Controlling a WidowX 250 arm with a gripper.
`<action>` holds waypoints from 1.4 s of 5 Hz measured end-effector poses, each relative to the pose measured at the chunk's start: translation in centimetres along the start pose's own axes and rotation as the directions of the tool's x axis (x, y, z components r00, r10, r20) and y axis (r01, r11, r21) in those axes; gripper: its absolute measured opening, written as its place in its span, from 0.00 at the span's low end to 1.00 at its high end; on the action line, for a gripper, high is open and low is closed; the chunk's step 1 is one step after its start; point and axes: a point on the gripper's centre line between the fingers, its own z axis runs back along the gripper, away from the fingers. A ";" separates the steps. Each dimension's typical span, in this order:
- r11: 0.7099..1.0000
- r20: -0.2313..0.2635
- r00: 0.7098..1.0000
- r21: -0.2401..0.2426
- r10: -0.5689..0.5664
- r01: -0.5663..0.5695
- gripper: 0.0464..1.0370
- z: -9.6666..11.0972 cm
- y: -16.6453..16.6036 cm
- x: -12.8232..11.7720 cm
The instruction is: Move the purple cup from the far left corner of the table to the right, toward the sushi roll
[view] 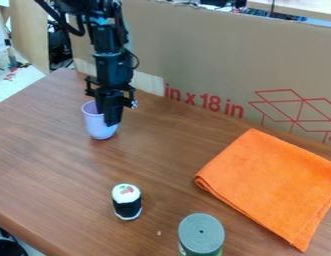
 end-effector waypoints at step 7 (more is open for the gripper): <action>0.995 0.067 0.997 0.089 0.045 -0.051 0.96 5.9 -5.5 -8.5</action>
